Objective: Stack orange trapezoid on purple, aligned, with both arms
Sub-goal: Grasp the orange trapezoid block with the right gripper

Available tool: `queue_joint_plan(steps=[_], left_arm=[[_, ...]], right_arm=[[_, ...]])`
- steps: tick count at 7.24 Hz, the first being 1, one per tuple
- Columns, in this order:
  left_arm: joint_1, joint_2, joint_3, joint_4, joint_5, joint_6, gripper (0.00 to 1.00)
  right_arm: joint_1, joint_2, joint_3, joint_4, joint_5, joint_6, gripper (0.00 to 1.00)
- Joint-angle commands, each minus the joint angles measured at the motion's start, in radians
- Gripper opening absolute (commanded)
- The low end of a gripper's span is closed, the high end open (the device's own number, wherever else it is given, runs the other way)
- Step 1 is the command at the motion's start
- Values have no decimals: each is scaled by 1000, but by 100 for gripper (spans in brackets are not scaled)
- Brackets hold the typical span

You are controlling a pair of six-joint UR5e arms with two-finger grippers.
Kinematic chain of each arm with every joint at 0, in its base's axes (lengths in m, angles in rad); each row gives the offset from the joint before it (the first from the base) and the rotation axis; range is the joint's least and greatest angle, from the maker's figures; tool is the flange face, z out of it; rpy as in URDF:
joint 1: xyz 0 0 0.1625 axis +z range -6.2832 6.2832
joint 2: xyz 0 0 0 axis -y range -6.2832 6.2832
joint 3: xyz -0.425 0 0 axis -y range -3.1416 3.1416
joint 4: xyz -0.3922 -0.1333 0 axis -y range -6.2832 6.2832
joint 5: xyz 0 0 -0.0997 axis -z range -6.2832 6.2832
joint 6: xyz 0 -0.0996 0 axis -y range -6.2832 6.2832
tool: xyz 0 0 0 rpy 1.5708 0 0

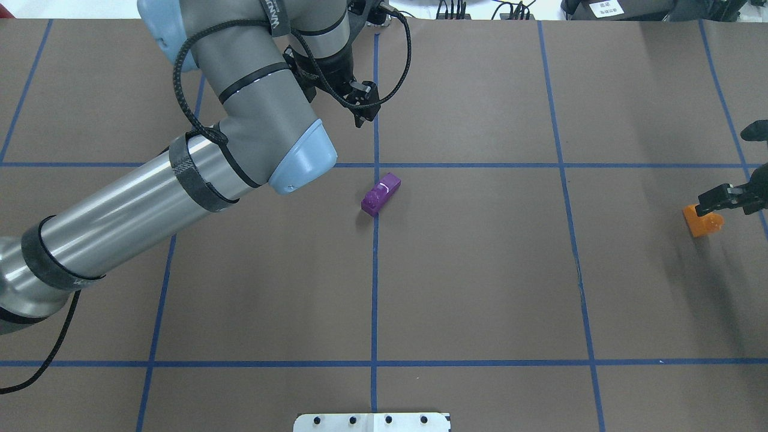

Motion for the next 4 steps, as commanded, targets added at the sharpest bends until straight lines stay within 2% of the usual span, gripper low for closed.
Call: queue_joint_plan(steps=[1,4], left_arm=[[-1,4,-1,0,0,0,100],[-1,33,-15,-7,-1,0,100]], right_arm=[[-32,34,-81,61,-2,-2,100],[-35,33,-86,61,-2,-8,96]])
